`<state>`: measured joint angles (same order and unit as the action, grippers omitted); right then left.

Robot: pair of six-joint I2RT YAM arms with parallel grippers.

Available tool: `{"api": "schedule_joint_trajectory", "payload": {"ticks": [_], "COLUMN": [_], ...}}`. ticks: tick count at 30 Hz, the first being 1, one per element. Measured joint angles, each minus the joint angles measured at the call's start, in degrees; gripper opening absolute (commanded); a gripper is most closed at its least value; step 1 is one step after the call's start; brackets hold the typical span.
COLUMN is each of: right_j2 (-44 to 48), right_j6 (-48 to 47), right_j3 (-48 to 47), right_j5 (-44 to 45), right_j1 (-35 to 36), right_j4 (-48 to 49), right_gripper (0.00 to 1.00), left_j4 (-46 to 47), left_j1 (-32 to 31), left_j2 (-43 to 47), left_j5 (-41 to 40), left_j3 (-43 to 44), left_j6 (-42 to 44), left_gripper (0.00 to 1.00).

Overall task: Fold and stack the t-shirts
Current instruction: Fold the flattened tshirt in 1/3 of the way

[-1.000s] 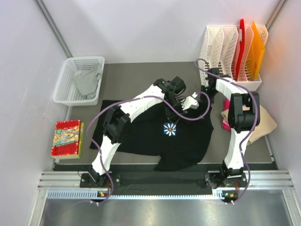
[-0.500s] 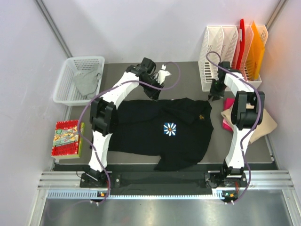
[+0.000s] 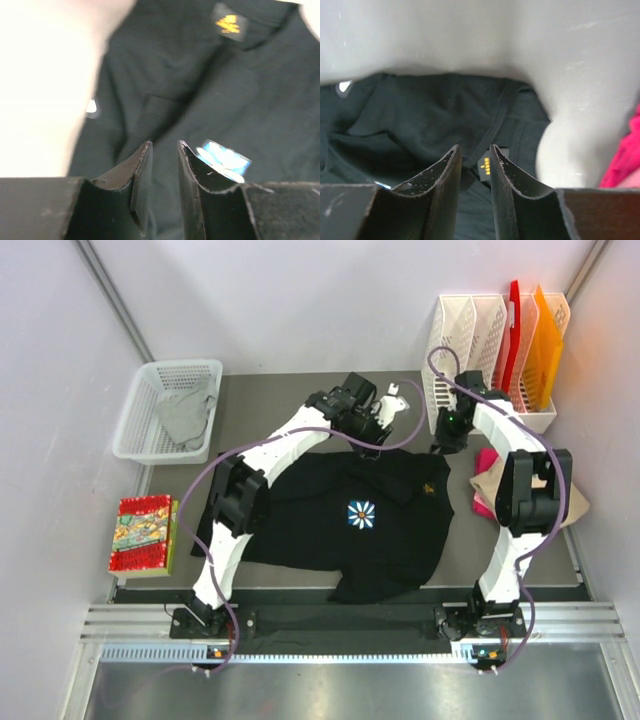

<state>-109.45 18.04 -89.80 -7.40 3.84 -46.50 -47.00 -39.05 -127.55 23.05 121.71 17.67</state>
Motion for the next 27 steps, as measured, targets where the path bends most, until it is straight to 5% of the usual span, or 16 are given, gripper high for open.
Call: {"api": "schedule_joint_trajectory", "payload": {"ticks": [11, 27], "right_j2": [-10.08, -12.74], "right_j6": [1.51, 1.18], "right_j3": [0.44, -4.11], "right_j5": [-7.87, -5.77], "right_j1": [0.02, 0.02], "right_j4": [0.85, -4.22], "right_gripper": [0.29, 0.26], "left_j4": [2.36, 1.86], "left_j1": [1.75, -3.65], "left_j2": [-7.45, -6.51], "left_j5": [-5.66, -3.28], "left_j3": [0.07, -7.32], "left_j6": [0.00, 0.28], "left_gripper": [0.32, 0.32]}}
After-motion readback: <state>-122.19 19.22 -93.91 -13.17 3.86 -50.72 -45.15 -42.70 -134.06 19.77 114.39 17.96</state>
